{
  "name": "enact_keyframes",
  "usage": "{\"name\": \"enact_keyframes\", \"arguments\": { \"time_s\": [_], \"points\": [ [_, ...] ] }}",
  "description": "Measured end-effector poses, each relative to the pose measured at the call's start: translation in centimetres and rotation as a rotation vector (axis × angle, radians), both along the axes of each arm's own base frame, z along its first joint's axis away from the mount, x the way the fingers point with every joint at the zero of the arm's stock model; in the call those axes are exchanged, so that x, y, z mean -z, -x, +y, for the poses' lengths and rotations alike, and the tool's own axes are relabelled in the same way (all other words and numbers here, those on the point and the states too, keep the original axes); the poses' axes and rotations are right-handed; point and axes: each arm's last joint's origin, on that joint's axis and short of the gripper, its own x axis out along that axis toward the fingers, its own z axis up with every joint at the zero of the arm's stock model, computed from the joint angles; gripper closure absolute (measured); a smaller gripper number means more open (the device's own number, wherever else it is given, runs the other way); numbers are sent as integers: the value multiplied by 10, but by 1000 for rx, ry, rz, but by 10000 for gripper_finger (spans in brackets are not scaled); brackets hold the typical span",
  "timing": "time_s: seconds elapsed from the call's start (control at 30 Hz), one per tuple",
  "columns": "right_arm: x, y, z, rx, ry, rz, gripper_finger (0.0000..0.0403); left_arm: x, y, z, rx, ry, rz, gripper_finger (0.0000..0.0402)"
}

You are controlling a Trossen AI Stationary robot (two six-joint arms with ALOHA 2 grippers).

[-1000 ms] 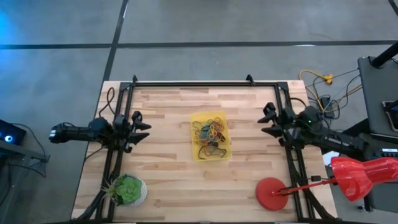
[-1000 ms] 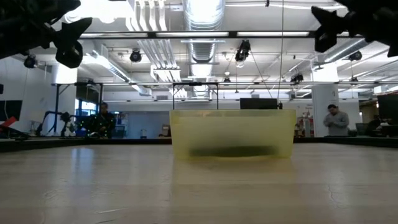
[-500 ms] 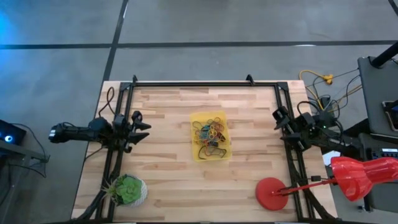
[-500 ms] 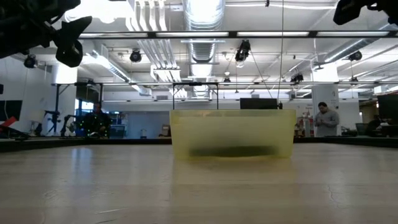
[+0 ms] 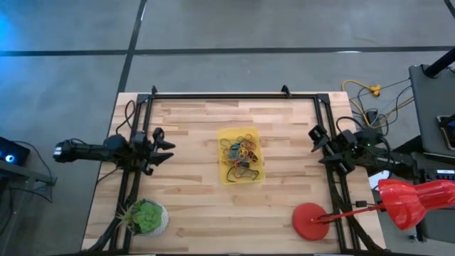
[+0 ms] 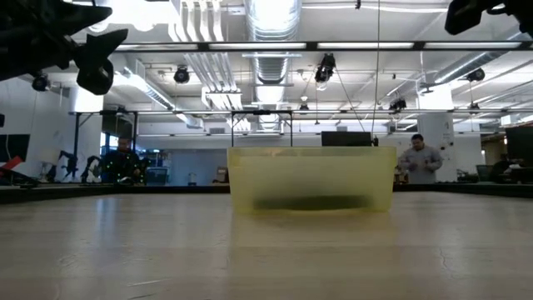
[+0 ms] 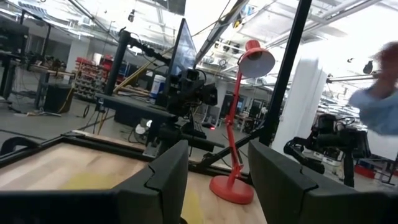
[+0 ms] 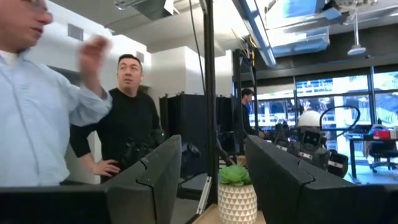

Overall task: Pick and place rubber bands into bin
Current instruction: Return to Home Position

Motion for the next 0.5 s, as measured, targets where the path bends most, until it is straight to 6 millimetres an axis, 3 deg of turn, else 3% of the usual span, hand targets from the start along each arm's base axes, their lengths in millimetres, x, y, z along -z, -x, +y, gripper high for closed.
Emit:
{"name": "enact_keyframes", "arguments": {
  "time_s": [0.5],
  "points": [
    [3,-6,-1,1,-10,47,235,4,-4,0,0,-4,45,249]
  ]
}}
